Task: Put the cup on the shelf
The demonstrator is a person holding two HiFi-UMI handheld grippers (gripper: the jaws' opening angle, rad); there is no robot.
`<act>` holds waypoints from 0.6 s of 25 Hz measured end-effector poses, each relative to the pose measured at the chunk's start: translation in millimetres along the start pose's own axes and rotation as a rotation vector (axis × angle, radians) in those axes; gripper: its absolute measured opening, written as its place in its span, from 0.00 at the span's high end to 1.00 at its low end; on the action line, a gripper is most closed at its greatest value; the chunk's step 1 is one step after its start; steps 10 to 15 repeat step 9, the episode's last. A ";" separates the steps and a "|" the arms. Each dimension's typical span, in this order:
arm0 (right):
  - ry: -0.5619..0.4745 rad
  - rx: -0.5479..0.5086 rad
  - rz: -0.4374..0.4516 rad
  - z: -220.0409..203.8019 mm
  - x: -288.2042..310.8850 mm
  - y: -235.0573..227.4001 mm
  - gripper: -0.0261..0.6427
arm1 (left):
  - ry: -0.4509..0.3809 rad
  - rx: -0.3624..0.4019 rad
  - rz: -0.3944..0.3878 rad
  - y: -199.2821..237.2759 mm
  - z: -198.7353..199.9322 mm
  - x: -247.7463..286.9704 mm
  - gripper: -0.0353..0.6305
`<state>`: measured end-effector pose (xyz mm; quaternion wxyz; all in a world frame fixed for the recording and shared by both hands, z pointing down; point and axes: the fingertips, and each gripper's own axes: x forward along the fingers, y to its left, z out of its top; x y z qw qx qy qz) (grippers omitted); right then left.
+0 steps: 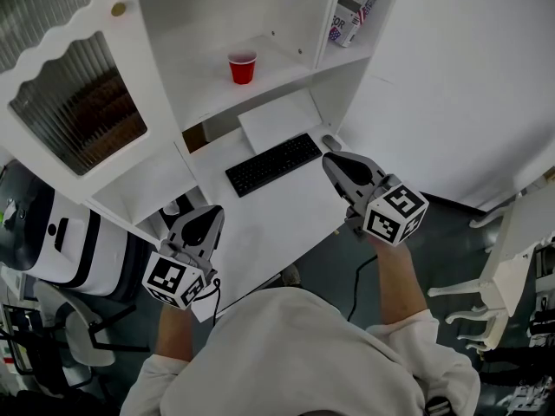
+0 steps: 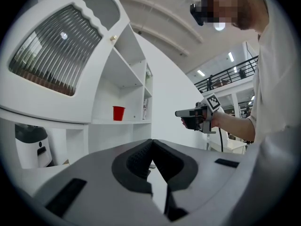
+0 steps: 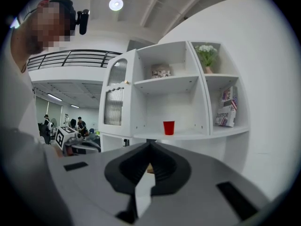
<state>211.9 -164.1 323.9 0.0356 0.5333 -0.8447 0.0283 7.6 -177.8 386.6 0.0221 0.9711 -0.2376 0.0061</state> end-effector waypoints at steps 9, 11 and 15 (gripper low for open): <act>-0.001 0.001 0.004 0.2 -3.9 2.1 0.96 | -0.002 0.001 0.000 -4.2 -1.4 -2.3 0.95; -0.001 0.001 0.004 0.2 -3.9 2.1 0.96 | -0.002 0.001 0.000 -4.2 -1.4 -2.3 0.95; -0.001 0.001 0.004 0.2 -3.9 2.1 0.96 | -0.002 0.001 0.000 -4.2 -1.4 -2.3 0.95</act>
